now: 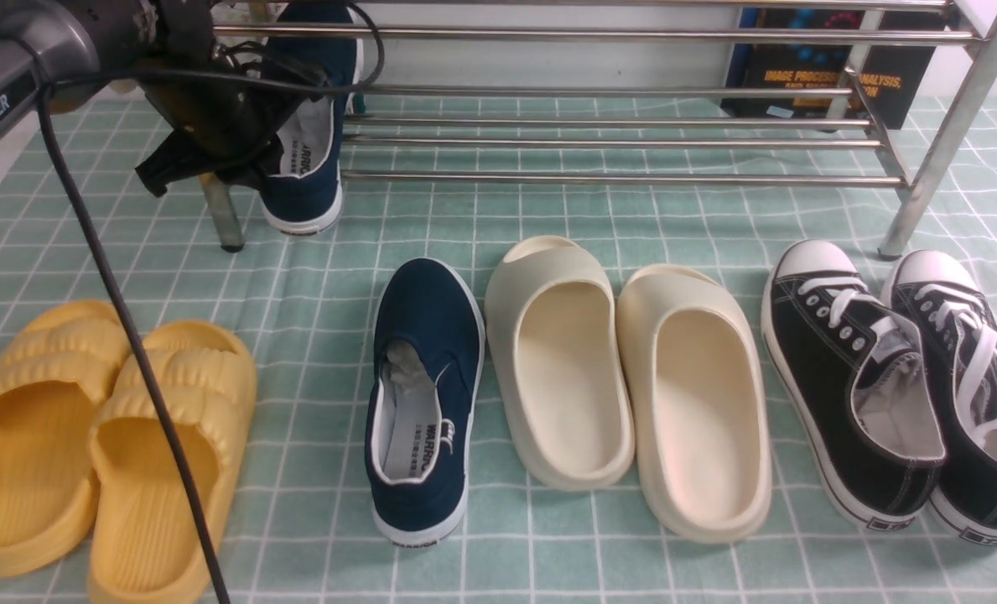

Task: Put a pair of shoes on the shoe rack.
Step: Use the left arm to put a shoe into the shoe rack

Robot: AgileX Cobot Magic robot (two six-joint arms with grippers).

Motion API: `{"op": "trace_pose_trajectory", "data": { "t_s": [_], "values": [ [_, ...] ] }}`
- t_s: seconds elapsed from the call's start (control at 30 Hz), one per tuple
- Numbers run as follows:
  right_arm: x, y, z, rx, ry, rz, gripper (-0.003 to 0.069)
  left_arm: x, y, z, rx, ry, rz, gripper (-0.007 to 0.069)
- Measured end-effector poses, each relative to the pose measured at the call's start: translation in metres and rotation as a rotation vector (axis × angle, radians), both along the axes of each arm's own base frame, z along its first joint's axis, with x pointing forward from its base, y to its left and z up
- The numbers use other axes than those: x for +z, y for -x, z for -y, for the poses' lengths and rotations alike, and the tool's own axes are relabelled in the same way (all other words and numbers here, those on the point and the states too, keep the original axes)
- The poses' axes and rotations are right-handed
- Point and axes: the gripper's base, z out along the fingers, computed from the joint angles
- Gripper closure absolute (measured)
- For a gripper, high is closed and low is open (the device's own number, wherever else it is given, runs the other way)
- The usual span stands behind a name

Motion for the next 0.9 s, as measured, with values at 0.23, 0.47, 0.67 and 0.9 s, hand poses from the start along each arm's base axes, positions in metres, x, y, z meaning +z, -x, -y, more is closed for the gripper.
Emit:
{"op": "trace_pose_trajectory", "data": {
  "t_s": [0.23, 0.47, 0.67, 0.9],
  "values": [
    [0.0, 0.0, 0.0, 0.0, 0.0, 0.0, 0.042, -0.007, -0.004, -0.004, -0.035, 0.03, -0.002, 0.0579],
    [0.0, 0.0, 0.0, 0.0, 0.0, 0.0, 0.042, -0.002, -0.007, -0.006, -0.062, 0.026, 0.049, 0.0491],
    [0.0, 0.0, 0.0, 0.0, 0.0, 0.0, 0.0419, 0.004, -0.01, -0.006, -0.083, 0.015, 0.107, 0.0393],
    [0.0, 0.0, 0.0, 0.0, 0.0, 0.0, 0.042, 0.009, -0.008, -0.005, -0.126, -0.007, 0.119, 0.0337]
  ]
}}
